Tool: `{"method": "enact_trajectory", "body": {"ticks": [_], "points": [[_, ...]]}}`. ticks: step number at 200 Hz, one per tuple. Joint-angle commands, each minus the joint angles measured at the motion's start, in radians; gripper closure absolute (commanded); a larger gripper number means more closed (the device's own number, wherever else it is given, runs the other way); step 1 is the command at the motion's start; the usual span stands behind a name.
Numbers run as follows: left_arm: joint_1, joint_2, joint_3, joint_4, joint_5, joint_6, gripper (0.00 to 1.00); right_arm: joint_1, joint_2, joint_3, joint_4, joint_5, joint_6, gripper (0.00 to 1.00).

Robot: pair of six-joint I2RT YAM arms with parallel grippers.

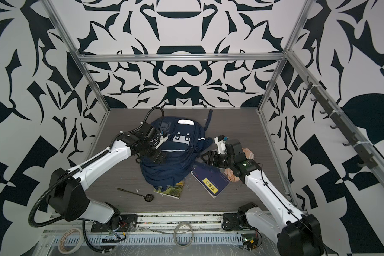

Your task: Pack the student bag

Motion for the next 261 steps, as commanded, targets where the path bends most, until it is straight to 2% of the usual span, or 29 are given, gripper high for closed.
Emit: {"method": "enact_trajectory", "body": {"ticks": [1, 31, 50, 72, 109, 148, 158, 166, 172, 191, 206, 229, 241, 261], "points": [[-0.072, -0.013, 0.143, -0.126, -0.049, -0.116, 0.00, -0.039, -0.041, 0.051, -0.095, 0.058, -0.043, 0.32], [-0.245, 0.199, 0.377, -0.269, -0.186, -0.200, 0.01, -0.167, -0.040, 0.054, -0.114, 0.006, -0.054, 0.32], [-0.276, 0.343, 0.514, -0.337, -0.231, -0.266, 0.01, -0.216, -0.008, 0.079, -0.133, -0.001, -0.102, 0.32], [-0.285, 0.447, 0.588, -0.326, -0.240, -0.287, 0.00, -0.237, 0.042, 0.131, -0.159, 0.005, -0.164, 0.31], [-0.289, 0.540, 0.602, -0.364, -0.295, -0.268, 0.03, -0.250, 0.073, 0.145, -0.148, -0.014, -0.185, 0.32], [-0.280, 0.523, 0.501, -0.318, -0.321, -0.235, 0.05, -0.252, 0.053, 0.111, -0.123, -0.022, -0.174, 0.32], [-0.274, 0.526, 0.488, -0.304, -0.322, -0.231, 0.13, -0.252, 0.053, 0.109, -0.121, -0.023, -0.171, 0.32], [-0.268, 0.530, 0.479, -0.286, -0.314, -0.224, 0.28, -0.251, 0.052, 0.109, -0.122, -0.026, -0.170, 0.32], [-0.263, 0.534, 0.476, -0.275, -0.309, -0.220, 0.35, -0.252, 0.052, 0.109, -0.122, -0.026, -0.170, 0.32], [-0.258, 0.542, 0.464, -0.234, -0.304, -0.194, 0.46, -0.252, 0.045, 0.109, -0.125, -0.033, -0.170, 0.32], [-0.252, 0.554, 0.468, -0.225, -0.300, -0.173, 0.59, -0.252, 0.036, 0.107, -0.130, -0.043, -0.171, 0.31], [-0.252, 0.568, 0.503, -0.260, -0.324, -0.147, 0.83, -0.251, 0.007, 0.109, -0.164, -0.047, -0.202, 0.31], [-0.251, 0.555, 0.508, -0.265, -0.329, -0.143, 1.00, -0.251, -0.015, 0.107, -0.171, -0.054, -0.221, 0.31], [-0.246, 0.520, 0.526, -0.291, -0.322, -0.142, 1.00, -0.249, -0.047, 0.118, -0.201, -0.056, -0.274, 0.27]]}}
